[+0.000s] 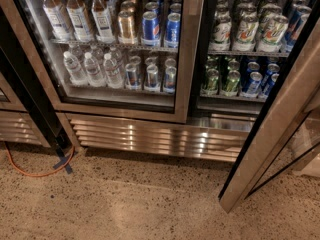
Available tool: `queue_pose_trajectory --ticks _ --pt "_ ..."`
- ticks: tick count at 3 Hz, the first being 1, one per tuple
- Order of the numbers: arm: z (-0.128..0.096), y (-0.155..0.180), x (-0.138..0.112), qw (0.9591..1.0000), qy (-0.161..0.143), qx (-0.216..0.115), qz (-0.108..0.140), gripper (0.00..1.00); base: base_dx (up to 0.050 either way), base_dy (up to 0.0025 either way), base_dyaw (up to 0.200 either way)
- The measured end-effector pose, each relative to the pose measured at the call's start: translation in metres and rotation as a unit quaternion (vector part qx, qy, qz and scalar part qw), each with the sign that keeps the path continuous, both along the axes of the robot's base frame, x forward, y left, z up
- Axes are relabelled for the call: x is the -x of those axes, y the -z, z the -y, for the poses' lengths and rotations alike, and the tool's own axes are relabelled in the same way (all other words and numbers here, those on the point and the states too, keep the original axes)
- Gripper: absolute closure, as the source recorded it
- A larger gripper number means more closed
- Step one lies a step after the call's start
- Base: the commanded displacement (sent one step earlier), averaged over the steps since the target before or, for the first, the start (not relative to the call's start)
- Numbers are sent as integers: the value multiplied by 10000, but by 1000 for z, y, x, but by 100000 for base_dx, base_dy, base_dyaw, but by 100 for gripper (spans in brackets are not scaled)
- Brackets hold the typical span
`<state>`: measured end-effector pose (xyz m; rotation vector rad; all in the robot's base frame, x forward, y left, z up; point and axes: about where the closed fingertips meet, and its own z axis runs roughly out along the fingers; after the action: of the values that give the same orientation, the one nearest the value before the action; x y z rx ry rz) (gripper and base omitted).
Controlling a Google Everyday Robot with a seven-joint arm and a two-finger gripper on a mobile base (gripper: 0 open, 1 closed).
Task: Open right fridge door
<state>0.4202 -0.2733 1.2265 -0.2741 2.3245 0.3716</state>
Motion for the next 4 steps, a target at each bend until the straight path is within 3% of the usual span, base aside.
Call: queue_pose_trajectory --ticks 1,2,4 --pt "-9 -6 0 9993 -191 289 126 0 0 0 0" --pt "-9 -6 0 9993 -191 289 126 0 0 0 0" --pt "-7 -21 3 9989 45 366 288 0 0 0 0"
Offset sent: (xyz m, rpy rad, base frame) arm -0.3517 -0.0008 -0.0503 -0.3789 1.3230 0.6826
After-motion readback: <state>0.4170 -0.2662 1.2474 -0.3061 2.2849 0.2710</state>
